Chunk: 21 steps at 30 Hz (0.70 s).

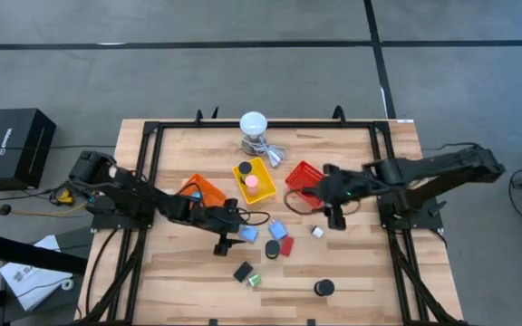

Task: Pick & Place Office items
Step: Put the left large blue charger adapter into the orange basket

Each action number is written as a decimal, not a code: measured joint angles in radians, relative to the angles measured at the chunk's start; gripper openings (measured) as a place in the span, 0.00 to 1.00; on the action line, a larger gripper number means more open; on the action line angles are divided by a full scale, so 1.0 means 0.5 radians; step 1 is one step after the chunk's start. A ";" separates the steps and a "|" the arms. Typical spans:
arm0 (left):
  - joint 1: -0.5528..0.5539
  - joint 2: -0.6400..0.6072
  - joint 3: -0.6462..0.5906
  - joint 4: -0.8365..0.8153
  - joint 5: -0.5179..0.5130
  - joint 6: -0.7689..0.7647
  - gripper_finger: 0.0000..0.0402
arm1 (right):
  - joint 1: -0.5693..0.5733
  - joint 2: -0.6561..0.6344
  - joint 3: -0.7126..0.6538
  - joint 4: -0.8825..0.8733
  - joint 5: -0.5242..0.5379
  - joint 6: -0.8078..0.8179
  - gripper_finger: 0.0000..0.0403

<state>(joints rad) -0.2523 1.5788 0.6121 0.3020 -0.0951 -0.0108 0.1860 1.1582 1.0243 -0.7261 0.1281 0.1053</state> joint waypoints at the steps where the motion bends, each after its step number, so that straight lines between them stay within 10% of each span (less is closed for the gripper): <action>1: 0.018 0.025 0.001 0.016 0.029 0.010 0.70 | 0.026 -0.065 -0.099 0.058 0.001 0.023 0.50; 21: 0.190 0.404 0.063 0.177 0.299 0.155 0.67 | 0.079 -0.505 -0.945 1.310 0.008 -0.212 0.50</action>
<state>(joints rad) -0.1574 1.7807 0.6434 0.3903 0.0546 0.0668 0.2255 0.9058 0.5518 -0.0711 0.1322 -0.0006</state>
